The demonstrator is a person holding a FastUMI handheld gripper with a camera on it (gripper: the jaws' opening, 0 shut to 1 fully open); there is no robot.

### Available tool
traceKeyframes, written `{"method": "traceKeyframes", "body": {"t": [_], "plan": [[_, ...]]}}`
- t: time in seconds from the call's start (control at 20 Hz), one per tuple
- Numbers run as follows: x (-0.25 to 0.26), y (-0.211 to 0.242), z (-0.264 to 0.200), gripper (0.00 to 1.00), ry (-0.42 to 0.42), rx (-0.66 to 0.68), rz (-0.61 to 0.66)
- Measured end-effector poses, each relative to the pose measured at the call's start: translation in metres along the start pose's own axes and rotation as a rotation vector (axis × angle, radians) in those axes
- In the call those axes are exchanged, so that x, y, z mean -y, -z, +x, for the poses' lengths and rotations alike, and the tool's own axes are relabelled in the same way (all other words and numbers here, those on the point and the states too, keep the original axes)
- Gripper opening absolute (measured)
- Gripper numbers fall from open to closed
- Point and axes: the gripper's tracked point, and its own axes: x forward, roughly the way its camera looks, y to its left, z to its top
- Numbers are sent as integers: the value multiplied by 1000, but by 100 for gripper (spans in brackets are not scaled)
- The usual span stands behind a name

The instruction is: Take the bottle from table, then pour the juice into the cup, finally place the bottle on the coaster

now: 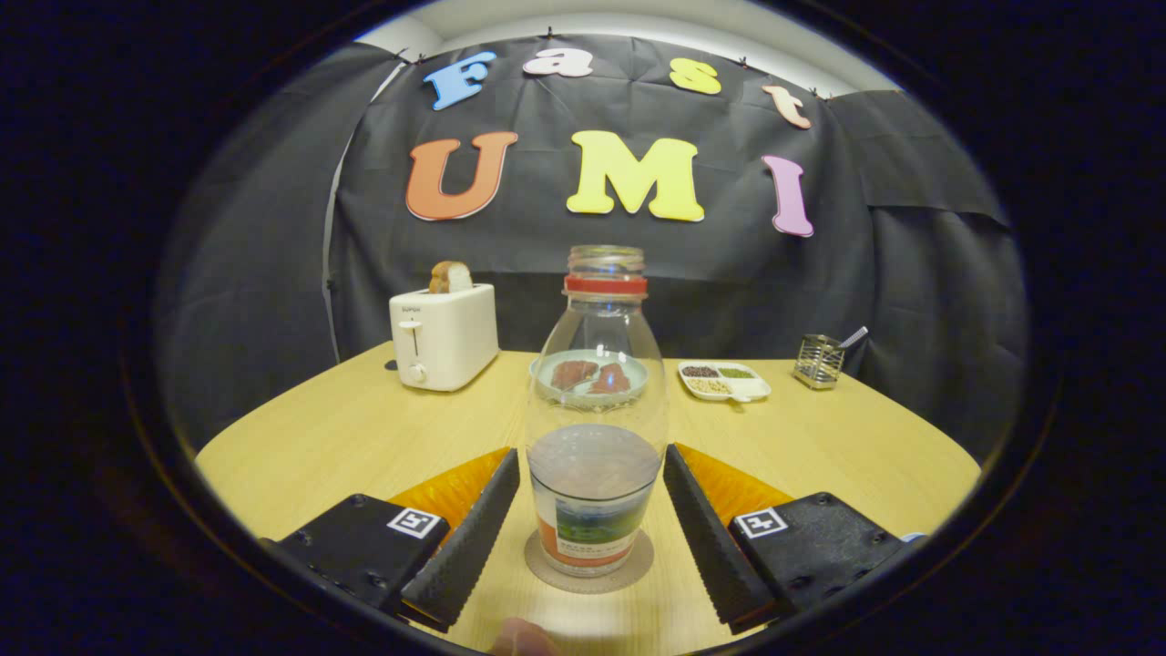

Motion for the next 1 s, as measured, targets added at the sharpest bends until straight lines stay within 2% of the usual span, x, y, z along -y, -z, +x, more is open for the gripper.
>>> {"method": "traceKeyframes", "body": {"t": [0.45,0.8,1.0], "plan": [[0,-59,-63,100,-2,62,-9],[0,-145,-170,100,-16,209,44],[8,-176,-222,100,-31,273,95]]}}
